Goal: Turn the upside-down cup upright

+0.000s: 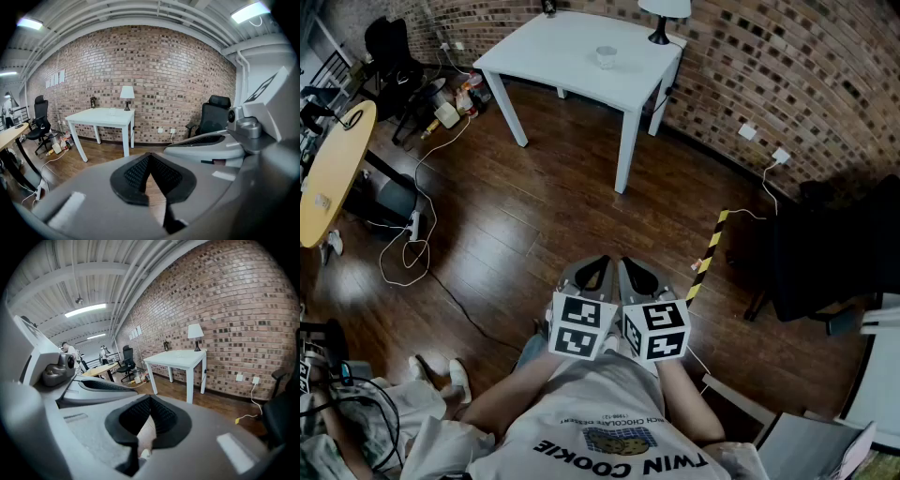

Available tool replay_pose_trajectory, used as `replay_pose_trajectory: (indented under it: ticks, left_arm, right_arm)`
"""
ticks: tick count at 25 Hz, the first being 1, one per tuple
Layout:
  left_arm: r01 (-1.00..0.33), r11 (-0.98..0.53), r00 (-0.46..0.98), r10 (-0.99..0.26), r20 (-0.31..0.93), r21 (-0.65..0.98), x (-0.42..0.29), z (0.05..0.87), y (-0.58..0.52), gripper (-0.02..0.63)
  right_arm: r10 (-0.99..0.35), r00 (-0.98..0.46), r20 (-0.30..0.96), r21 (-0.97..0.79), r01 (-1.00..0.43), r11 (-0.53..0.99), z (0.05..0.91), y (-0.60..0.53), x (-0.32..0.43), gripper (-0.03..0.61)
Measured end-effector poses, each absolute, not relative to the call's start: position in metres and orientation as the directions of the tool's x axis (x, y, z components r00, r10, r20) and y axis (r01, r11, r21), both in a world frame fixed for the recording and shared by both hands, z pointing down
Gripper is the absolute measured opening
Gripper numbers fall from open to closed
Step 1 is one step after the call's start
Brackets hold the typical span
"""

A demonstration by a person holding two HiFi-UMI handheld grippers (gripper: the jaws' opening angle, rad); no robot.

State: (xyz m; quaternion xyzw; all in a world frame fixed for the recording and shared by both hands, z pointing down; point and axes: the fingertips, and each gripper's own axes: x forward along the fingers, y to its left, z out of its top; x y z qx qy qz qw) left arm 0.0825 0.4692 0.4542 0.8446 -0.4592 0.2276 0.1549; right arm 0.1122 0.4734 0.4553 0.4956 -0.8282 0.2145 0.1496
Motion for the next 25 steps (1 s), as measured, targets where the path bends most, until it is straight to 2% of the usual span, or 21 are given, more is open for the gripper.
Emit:
replay_pose_trajectory:
  ticks: [14, 25]
  left_arm:
    - [-0.824, -0.553, 0.532, -0.681, 0.503, 0.122, 0.005, 0.453, 0.307, 0.005]
    - [-0.774, -0.606, 0.612, -0.640, 0.464, 0.185, -0.044, 0.446, 0.203, 0.005]
  right_arm:
    - [-0.744, -0.419, 0.520, -0.152, -0.903, 0.402, 0.459, 0.320, 0.036, 0.002]
    - [-0.780, -0.389, 0.491, -0.128, -0.917, 0.377, 0.442, 0.216, -0.018, 0.003]
